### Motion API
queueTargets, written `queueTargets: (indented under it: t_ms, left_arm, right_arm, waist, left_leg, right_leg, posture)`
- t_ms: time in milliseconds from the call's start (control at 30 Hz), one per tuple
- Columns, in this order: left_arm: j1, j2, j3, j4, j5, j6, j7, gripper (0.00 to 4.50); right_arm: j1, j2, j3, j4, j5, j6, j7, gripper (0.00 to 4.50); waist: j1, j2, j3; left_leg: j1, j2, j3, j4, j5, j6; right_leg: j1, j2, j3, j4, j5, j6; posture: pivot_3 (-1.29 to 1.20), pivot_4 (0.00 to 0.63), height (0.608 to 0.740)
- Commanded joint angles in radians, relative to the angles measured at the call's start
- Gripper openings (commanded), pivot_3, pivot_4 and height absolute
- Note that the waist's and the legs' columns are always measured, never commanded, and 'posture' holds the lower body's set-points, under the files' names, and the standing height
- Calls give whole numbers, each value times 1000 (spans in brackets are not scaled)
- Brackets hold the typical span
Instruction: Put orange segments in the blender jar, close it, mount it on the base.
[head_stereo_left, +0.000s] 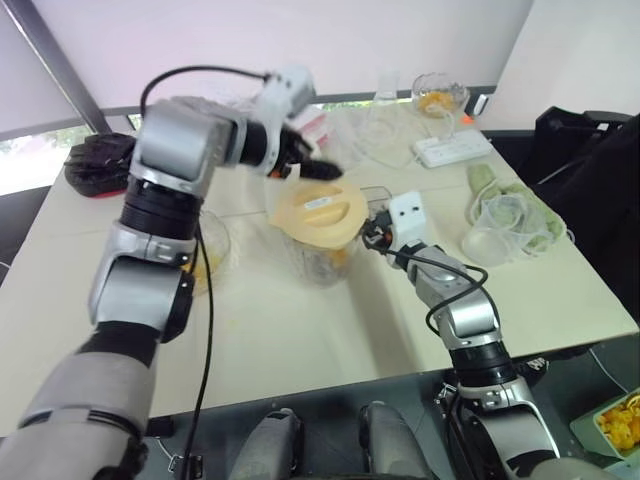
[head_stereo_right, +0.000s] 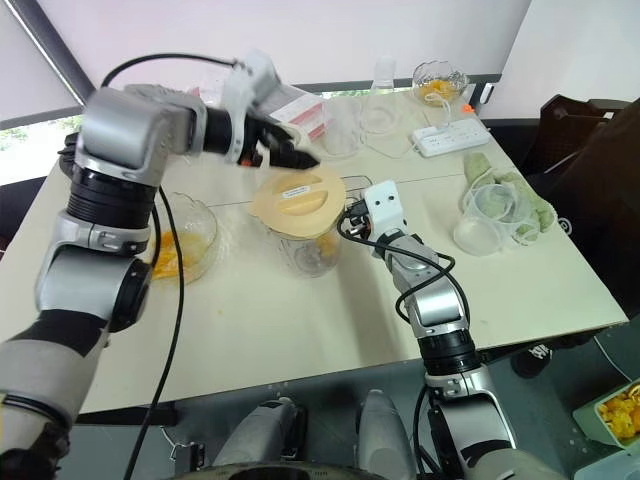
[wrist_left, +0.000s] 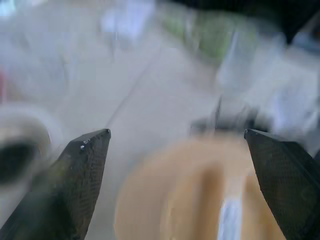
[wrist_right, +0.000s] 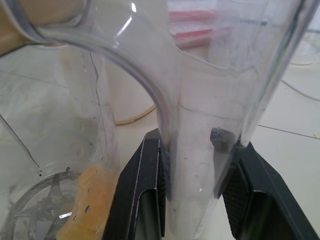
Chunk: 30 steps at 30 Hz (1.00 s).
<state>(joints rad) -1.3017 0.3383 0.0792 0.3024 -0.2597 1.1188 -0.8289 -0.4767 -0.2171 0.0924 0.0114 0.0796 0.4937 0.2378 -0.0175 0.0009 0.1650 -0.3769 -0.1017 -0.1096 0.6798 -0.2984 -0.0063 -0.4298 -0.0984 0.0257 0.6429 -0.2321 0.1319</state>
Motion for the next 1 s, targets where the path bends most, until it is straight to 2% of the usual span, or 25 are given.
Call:
queueTargets:
  t_ms: [33,133,233,400,533,600,833,1000]
  left_arm:
    - [29,-23,205,-115,-95,-64,125,4466]
    - [157,-13,233,-254,-139,-104,143,4466]
    - [400,57,185,-429,-133,-178,116,4466]
    - [731,142,177,-596,-132,-297,95,4466]
    - [1027,146,182,-761,-111,-368,151,4466]
    - [1121,132,163,-805,-96,-425,177,4466]
    - [1242,31,61,-776,-33,-601,273,4466]
    - [1227,-20,-20,-700,36,-749,322,4466]
  right_arm:
    - [17,-20,9,-12,-33,11,2,901]
    - [22,-26,6,-19,-32,16,7,901]
    - [23,-37,-2,-31,-27,23,15,901]
    - [6,-46,-38,-49,-12,21,7,901]
    - [-46,-71,-116,-83,34,71,4,901]
    - [-82,-83,-146,-103,53,111,1,901]
    - [-248,-139,-229,-133,99,287,-4,901]
    - [-559,-160,-281,22,117,374,-47,901]
  waist:
    - [-3,0,0]
    - [-3,1,-1]
    - [-3,1,-1]
    - [9,-1,0]
    - [10,0,0]
    - [12,0,1]
    - [6,0,1]
    - [1,3,3]
  left_leg:
    - [0,0,0,0,0,0]
    - [2,0,1,-3,1,-1]
    - [3,0,2,-4,1,-2]
    - [0,0,1,-4,1,-2]
    - [0,0,0,-5,1,-1]
    - [-1,0,0,-5,0,-1]
    - [-4,2,0,-7,0,0]
    - [-6,3,5,-13,2,-3]
  right_leg:
    - [0,0,0,0,0,0]
    - [0,0,1,-1,0,0]
    - [0,0,3,-1,0,0]
    - [0,0,2,-4,1,-1]
    - [4,0,1,-11,1,-1]
    - [3,-1,1,-12,1,-1]
    - [-1,0,0,-13,2,-3]
    - [-8,0,1,-12,4,-6]
  posture:
    - [0,150,740]
    - [0,150,740]
    - [0,150,740]
    - [0,150,740]
    - [0,150,740]
    - [0,150,740]
    - [0,150,740]
    - [0,150,740]
